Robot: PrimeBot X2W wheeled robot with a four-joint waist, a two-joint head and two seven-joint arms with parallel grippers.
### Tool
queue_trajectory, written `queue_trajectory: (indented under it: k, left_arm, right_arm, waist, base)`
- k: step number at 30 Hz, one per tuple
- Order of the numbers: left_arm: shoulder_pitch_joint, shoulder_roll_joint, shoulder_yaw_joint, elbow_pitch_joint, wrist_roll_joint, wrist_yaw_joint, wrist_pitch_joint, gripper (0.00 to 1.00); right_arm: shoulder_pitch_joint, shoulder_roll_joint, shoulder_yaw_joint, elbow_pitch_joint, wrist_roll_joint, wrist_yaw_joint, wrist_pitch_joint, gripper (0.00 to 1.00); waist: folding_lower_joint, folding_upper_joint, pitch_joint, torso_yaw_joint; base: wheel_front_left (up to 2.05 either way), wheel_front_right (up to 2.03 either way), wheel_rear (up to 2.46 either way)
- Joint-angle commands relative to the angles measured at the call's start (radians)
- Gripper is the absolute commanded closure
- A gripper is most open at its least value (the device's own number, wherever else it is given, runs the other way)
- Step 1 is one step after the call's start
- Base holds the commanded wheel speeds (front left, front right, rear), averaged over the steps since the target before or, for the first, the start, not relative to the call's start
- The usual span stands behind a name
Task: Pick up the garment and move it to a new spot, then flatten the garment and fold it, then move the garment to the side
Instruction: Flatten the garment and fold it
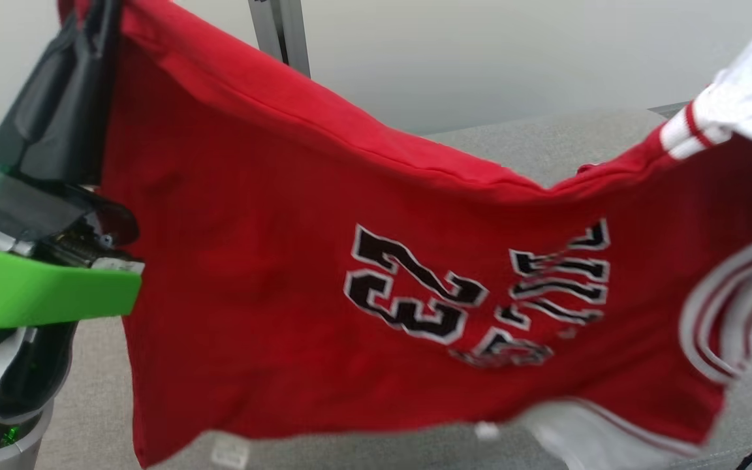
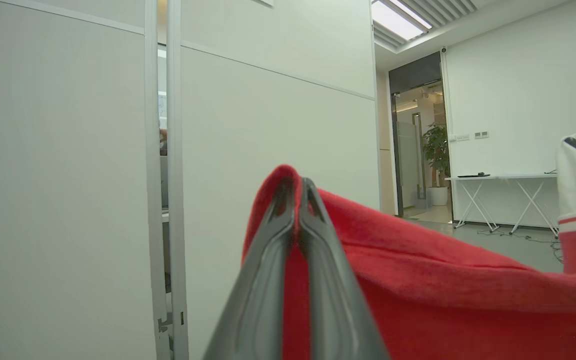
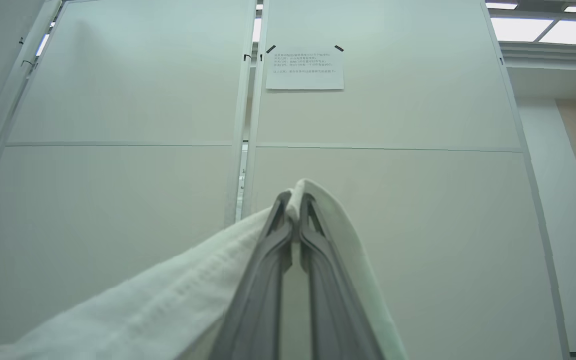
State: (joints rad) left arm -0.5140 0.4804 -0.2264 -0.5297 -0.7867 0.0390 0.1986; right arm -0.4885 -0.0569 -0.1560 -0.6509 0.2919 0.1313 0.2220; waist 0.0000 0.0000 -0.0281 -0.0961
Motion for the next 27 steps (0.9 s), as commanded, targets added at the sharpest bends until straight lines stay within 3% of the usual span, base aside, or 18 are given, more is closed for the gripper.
queue_trajectory:
  k: [1, 5, 11, 15, 18, 27]
  left_arm:
    - [-0.017, 0.005, -0.009, 0.005, -0.002, 0.005, 0.015, 1.00]
    - [-0.041, -0.002, -0.032, 0.045, -0.004, 0.004, 0.038, 1.00]
    - [-0.133, -0.040, -0.053, 0.199, 0.002, -0.024, 0.013, 1.00]
    - [-0.283, -0.053, -0.057, 0.375, 0.039, -0.061, -0.020, 1.00]
    - [-0.491, -0.070, -0.058, 0.575, 0.103, -0.086, -0.076, 1.00]
    - [-0.869, -0.123, -0.085, 0.982, 0.229, -0.111, -0.249, 1.00]
  right_arm:
    - [-0.011, -0.007, -0.010, 0.006, -0.006, -0.001, 0.013, 1.00]
    - [-0.029, -0.030, -0.015, 0.061, -0.023, -0.001, 0.028, 1.00]
    - [-0.121, -0.059, 0.051, 0.254, -0.059, -0.001, -0.025, 1.00]
    - [-0.286, -0.065, 0.110, 0.431, -0.112, -0.001, -0.098, 1.00]
    - [-0.509, -0.044, 0.137, 0.632, -0.183, -0.001, -0.180, 1.00]
    - [-0.931, 0.002, 0.093, 1.016, -0.331, -0.001, -0.364, 1.00]
  waist:
    - [0.0000, 0.0000, 0.019, -0.002]
    - [0.0000, 0.0000, 0.086, 0.002]
    - [0.0000, 0.0000, 0.237, 0.005]
    - [0.0000, 0.0000, 0.331, -0.006]
    - [0.0000, 0.0000, 0.404, -0.016]
    - [0.0000, 0.0000, 0.501, -0.024]
  base:
    - [0.00, 0.00, 0.00]
    - [0.00, 0.00, 0.00]
    - [0.00, 0.00, 0.00]
    - [0.00, 0.00, 0.00]
    - [0.00, 0.00, 0.00]
    - [0.00, 0.00, 0.00]
